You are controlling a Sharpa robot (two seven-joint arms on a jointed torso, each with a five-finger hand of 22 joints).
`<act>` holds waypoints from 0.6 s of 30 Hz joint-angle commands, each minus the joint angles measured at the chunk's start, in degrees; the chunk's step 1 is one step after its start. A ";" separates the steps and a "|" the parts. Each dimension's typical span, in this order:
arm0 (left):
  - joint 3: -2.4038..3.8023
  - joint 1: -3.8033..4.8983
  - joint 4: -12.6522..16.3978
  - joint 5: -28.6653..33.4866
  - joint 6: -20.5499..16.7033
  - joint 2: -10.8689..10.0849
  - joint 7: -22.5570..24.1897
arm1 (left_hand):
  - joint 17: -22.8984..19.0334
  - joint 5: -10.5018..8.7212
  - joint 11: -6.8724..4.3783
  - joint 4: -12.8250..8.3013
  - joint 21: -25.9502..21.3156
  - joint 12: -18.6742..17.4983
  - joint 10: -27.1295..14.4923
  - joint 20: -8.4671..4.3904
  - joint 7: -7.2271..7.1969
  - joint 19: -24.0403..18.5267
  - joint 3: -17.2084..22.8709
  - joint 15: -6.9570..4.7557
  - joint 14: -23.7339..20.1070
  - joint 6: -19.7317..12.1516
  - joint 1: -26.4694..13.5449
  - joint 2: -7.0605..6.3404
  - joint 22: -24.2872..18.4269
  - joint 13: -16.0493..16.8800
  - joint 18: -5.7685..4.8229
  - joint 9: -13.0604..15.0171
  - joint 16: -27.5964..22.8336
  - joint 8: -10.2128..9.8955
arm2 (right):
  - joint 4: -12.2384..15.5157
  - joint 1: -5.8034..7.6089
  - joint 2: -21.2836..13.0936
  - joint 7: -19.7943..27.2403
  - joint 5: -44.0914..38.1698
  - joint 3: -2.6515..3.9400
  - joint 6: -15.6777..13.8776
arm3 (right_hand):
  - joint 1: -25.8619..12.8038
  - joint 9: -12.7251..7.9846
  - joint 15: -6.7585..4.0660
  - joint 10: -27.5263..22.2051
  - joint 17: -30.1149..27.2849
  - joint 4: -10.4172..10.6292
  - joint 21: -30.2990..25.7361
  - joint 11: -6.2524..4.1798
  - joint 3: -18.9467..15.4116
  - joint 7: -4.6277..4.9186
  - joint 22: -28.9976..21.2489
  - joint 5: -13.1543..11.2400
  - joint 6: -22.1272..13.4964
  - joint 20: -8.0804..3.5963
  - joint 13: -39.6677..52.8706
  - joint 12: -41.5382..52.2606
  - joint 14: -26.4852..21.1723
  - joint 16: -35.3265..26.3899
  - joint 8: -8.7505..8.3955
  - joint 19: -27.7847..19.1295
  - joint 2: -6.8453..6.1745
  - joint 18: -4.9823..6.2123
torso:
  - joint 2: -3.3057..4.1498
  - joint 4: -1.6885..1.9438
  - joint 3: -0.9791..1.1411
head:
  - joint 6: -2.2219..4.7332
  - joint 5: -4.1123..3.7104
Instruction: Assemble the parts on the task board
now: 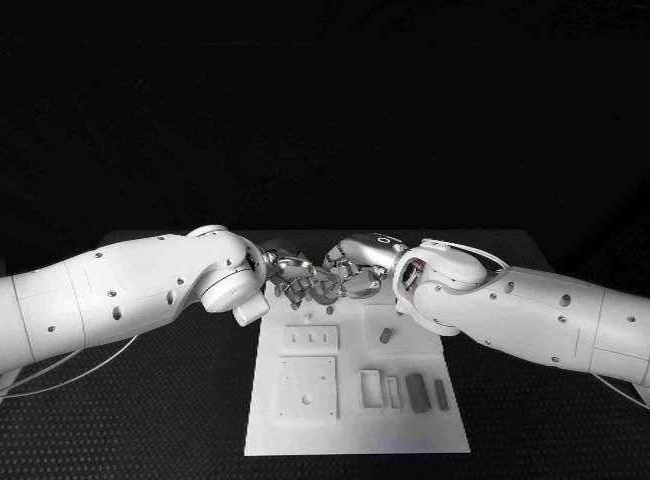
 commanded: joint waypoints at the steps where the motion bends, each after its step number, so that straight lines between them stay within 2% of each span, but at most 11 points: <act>1: 0.11 0.09 0.19 -0.26 1.02 0.35 0.79 | -0.53 -0.18 0.01 0.21 -0.40 0.31 -0.29 0.25 0.04 0.34 1.67 0.03 -0.36 0.67 0.95 -0.24 0.13 -0.19 0.46 0.32 0.61 -0.59 | 0.25 -0.15 0.21 0.34 -0.67 -0.03 1.04 | 0.35 0.96 -0.25 0.05 -0.02 0.22 0.28 -0.42 0.03 0.02 0.98 0.19 1.81 -0.04 -0.03 0.20 -0.01 0.28 0.08 0.27 0.17 0.73 | 0.02 -0.03 -0.01 | -0.07 0.03; 6: 0.11 0.08 0.06 -0.26 1.03 0.53 0.90 | -1.09 -0.14 0.07 0.75 -0.61 0.33 -0.32 0.30 0.09 0.37 2.67 0.10 -0.51 0.87 0.71 -0.08 0.25 -0.39 0.36 0.64 0.96 -1.16 | 0.33 -0.23 0.31 0.35 -0.67 -0.03 1.02 | 0.35 0.98 -0.25 0.08 -0.03 0.22 0.28 -0.43 0.03 0.01 0.98 0.19 1.81 -0.05 0.00 0.22 0.00 0.27 0.07 0.29 0.17 0.73 | 0.02 -0.07 0.02 | -0.23 0.16; 11: 0.10 0.06 -0.01 -0.26 1.36 0.78 0.83 | -1.59 -0.12 0.11 1.25 -0.81 0.32 -0.41 0.30 0.13 0.35 3.01 0.12 -0.69 0.96 0.14 -1.00 0.37 -0.58 0.35 0.91 1.24 -1.69 | 0.33 -0.38 0.57 0.26 -0.67 -0.03 1.04 | 0.36 0.99 -0.26 0.07 -0.03 0.20 0.28 -0.43 0.05 0.01 0.97 0.20 1.82 -0.06 -0.01 0.21 0.01 0.27 0.07 0.30 0.18 0.73 | 0.02 -0.03 0.02 | -0.34 0.14; 15: 0.09 0.06 -0.04 -0.26 1.73 0.82 0.69 | -1.78 -0.08 0.11 1.41 -0.88 0.33 -0.42 0.30 0.13 0.36 3.26 0.12 -0.75 1.03 0.06 -1.05 0.42 -0.65 0.34 1.02 1.35 -1.89 | 0.26 -0.47 0.68 0.09 -0.73 -0.03 1.12 | 0.38 1.01 -0.27 0.12 0.02 0.19 0.28 -0.44 0.06 0.00 0.97 0.20 1.83 -0.07 0.03 0.26 0.07 0.28 0.06 0.32 0.19 0.73 | 0.01 -0.03 0.04 | -0.42 0.20; 18: 0.09 0.06 -0.04 -0.27 1.82 0.84 0.53 | -2.20 -0.08 0.10 2.07 -1.02 0.40 -0.39 0.29 0.13 0.41 3.38 0.12 -0.84 1.22 -0.70 -1.60 0.54 -0.78 0.32 1.27 1.65 -2.29 | 0.22 -0.49 0.72 0.05 -0.84 -0.03 1.15 | 0.40 1.03 -0.27 0.13 0.08 0.18 0.28 -0.45 0.08 -0.01 0.97 0.21 1.83 -0.08 0.04 0.28 0.12 0.29 0.06 0.33 0.22 0.73 | 0.03 -0.03 0.02 | -0.46 0.20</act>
